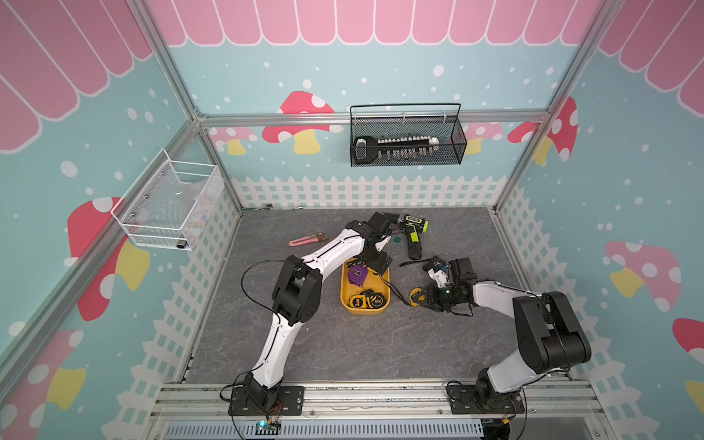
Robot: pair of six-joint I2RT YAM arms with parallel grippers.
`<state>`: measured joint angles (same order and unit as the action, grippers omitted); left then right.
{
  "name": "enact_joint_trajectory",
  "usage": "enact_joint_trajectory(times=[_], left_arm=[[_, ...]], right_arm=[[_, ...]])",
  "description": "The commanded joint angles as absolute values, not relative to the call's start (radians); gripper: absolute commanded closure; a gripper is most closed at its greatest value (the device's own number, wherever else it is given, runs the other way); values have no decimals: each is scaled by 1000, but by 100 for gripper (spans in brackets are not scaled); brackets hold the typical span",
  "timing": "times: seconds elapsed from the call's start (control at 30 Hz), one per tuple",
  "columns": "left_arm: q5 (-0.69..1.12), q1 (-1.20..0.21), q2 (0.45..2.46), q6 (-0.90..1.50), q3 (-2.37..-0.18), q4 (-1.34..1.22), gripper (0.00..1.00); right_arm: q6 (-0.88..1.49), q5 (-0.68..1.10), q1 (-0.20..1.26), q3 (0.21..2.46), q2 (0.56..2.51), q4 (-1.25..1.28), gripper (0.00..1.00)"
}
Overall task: Take the tape measure out of the storage box
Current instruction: Place the tape measure at the center of the board, then pick up the tape measure from the storage box.
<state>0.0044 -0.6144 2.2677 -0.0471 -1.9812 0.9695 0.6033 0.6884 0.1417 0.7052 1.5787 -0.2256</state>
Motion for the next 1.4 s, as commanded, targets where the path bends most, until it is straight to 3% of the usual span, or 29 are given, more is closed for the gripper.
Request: enact_joint_trajectory(times=[0.0,0.23,0.37,0.53,0.73,0.93,1.23,1.37], left_arm=[[24,-606,2237,-98,-1962,944,2],[41,-619,2301,-110,-1978,948,3],[33,-626,2325,-110,-1982,944,3],[38,-633,2352,-107,-1996,928,3],[27,-636,2385,-109,-2008,876,5],[-6,-636,2374,-112,-1944,769,13],[38,-636,2311,-125,-1779,558,9],[38,-636,2324,-118,-1775,546,17]], right_arm=[[594,695,131,742,1591,-277,63],[544,613,127,785,1569,-395,52],[477,536,93,860,1498,-537,33],[412,461,72,959,1394,-649,26],[391,448,69,1008,1346,-672,24],[390,452,69,994,1367,-674,24],[402,459,69,994,1396,-661,23],[402,463,69,1002,1411,-654,24]])
